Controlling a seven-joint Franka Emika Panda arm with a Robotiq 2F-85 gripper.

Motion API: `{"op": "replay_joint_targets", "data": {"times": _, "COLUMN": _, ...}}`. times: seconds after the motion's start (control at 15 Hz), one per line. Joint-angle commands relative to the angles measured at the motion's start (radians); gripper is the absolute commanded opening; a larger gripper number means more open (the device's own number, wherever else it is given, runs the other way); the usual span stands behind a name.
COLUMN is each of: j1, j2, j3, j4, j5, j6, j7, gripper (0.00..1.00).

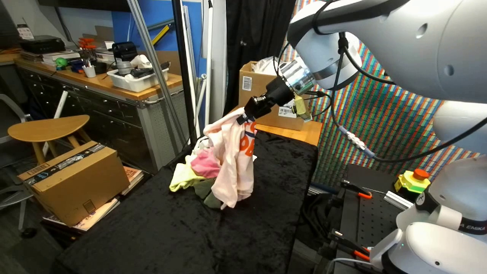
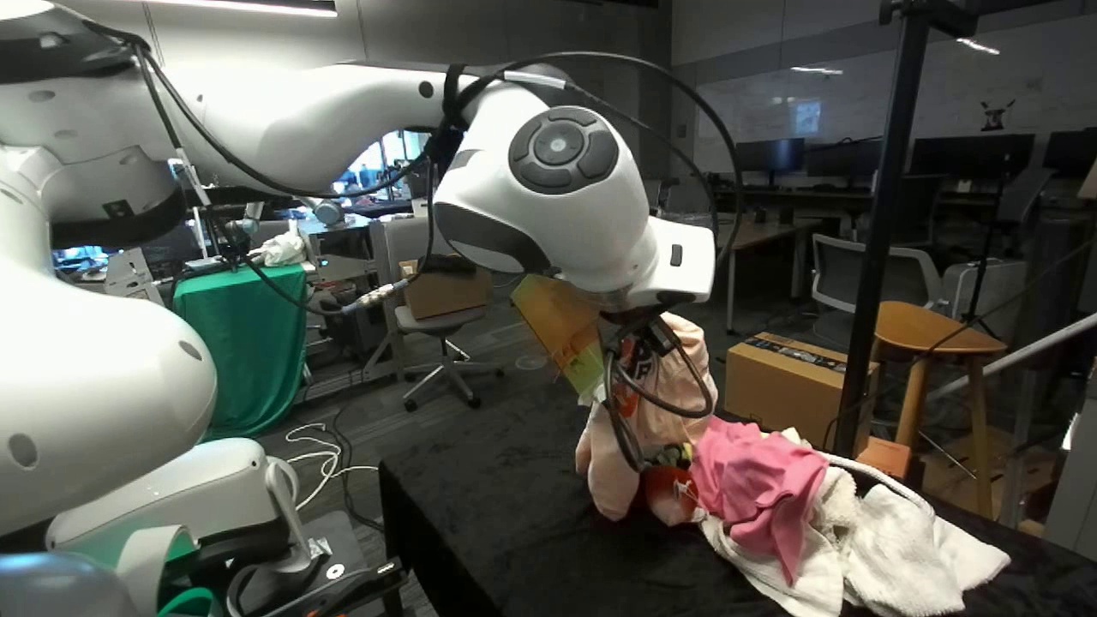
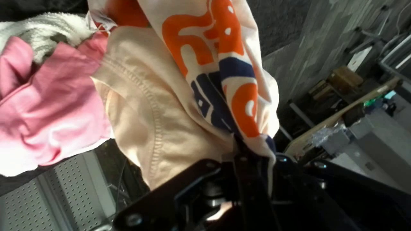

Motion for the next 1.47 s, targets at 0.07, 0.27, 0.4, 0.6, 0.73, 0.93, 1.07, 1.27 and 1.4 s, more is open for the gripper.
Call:
{"op": "replay_joint_targets", "data": {"times": 0.07, "j1": 0.123, "j2": 0.040, "j3": -0.050, "j4": -0.064, "j5": 0.134, "j6": 0.210, "j7": 0.072, "gripper": 0.06}}
{"op": "replay_joint_targets", "data": {"times": 0.27, "j1": 0.164, "j2": 0.029, "j3": -0.027, "j4": -0.062, "j5": 0.247, "j6": 0.362, "j7": 0.122, "gripper": 0.06}}
{"op": "replay_joint_targets", "data": {"times": 0.4, "j1": 0.110, "j2": 0.019, "j3": 0.038, "j4": -0.002, "j5": 0.353, "j6": 0.460, "j7": 0.123, "gripper": 0.06}}
{"op": "replay_joint_targets", "data": {"times": 0.6, "j1": 0.039, "j2": -0.036, "j3": 0.144, "j4": 0.075, "j5": 0.491, "j6": 0.585, "j7": 0.121, "gripper": 0.06}}
{"op": "replay_joint_targets", "data": {"times": 0.73, "j1": -0.043, "j2": -0.084, "j3": 0.218, "j4": 0.151, "j5": 0.522, "j6": 0.640, "j7": 0.142, "gripper": 0.06}}
{"op": "replay_joint_targets", "data": {"times": 0.93, "j1": -0.179, "j2": -0.166, "j3": 0.306, "j4": 0.284, "j5": 0.484, "j6": 0.680, "j7": 0.214, "gripper": 0.06}}
{"op": "replay_joint_targets", "data": {"times": 1.07, "j1": -0.250, "j2": -0.216, "j3": 0.347, "j4": 0.360, "j5": 0.450, "j6": 0.677, "j7": 0.266, "gripper": 0.06}}
{"op": "replay_joint_targets", "data": {"times": 1.27, "j1": -0.314, "j2": -0.286, "j3": 0.373, "j4": 0.436, "j5": 0.389, "j6": 0.648, "j7": 0.338, "gripper": 0.07}}
{"op": "replay_joint_targets", "data": {"times": 1.4, "j1": -0.327, "j2": -0.323, "j3": 0.374, "j4": 0.458, "j5": 0.328, "j6": 0.603, "j7": 0.373, "gripper": 0.34}}
